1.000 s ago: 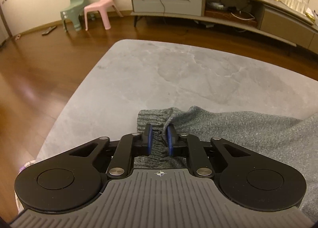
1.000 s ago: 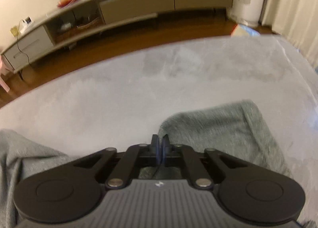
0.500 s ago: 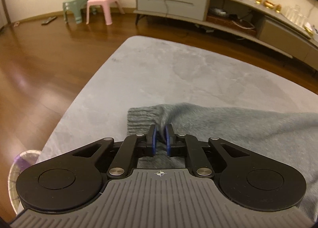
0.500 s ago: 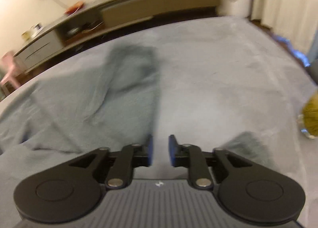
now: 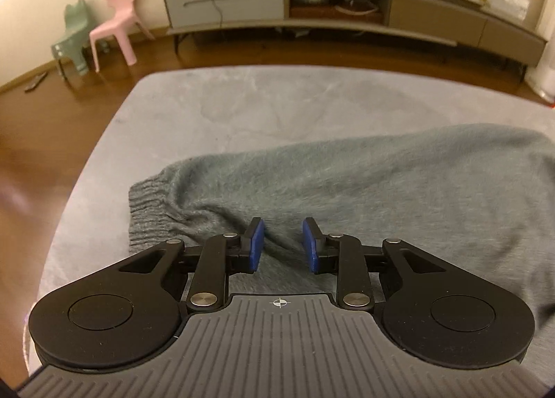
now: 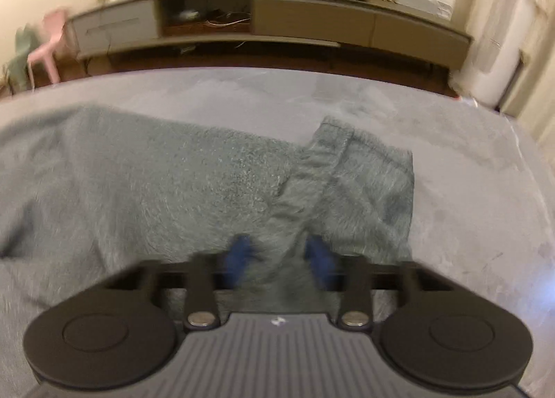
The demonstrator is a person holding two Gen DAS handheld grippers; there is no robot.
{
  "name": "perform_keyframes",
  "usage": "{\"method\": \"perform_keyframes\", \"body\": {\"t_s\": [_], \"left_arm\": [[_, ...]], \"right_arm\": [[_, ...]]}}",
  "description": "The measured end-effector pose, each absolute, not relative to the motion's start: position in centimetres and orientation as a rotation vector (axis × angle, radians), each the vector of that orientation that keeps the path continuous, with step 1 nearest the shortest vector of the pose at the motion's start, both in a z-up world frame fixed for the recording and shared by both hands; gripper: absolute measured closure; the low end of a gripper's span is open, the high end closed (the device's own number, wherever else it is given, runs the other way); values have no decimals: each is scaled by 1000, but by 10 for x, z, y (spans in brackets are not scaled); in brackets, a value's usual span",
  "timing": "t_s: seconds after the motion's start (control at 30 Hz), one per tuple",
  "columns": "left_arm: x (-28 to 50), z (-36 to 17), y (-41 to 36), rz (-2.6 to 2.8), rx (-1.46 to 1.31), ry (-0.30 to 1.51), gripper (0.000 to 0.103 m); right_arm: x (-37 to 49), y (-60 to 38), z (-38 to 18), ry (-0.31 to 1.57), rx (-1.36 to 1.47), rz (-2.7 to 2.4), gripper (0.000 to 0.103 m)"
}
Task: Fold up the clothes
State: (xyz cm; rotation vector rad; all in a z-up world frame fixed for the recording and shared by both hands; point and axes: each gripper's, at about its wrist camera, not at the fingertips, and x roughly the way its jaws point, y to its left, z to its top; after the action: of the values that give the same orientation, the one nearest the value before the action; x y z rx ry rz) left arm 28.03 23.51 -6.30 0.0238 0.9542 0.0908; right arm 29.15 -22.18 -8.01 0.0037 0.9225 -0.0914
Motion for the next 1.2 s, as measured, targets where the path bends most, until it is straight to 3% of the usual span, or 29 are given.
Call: {"method": "perform_keyframes", "body": {"t_s": [0.07,0.1,0.3,0.37,0.43,0.5,0.53,0.57,0.73,0.8,0.83,0.93,1.03,1.1,1.2], "left_arm": [[291,-72,240,116,22,976,81],[296,-75,243,128,23,978,76],[316,-80,264,210,54,955,69],[321,-80,266,229,55,968,70],[322,-78,265,251,56,980,74],[311,-69,260,246,48,957,77],[304,-64,258,222,46,940,77],[297,-58,256,198,44,924,76],[291,-66,239,115,103,972,76],[296,-74,240,113,114,983,71],[300,-74,242,117,115,974,69],[317,-75,246,128,137,961,67],[330,-73,245,157,197,953,64],[324,-58,251,170,190,941,76],[283,-29,268,138,135,897,74]], "right_arm": [[292,-234,-72,893,-1,-124,88],[292,-241,-65,866,-10,-139,89],[260,-333,8,595,148,-400,87],[261,-371,-4,637,174,-559,70],[263,-394,-22,751,186,-624,62],[245,-390,-22,694,213,-650,52],[239,-380,-21,674,213,-602,40],[239,-368,-25,683,202,-530,37],[285,-302,-56,828,95,-234,40],[311,-289,-71,901,65,-219,46],[323,-286,-82,946,59,-227,57],[342,-291,-90,927,56,-272,55],[354,-300,-95,918,23,-347,46],[360,-294,-93,931,-53,-421,48],[338,-257,-63,823,-119,-419,51]]}}
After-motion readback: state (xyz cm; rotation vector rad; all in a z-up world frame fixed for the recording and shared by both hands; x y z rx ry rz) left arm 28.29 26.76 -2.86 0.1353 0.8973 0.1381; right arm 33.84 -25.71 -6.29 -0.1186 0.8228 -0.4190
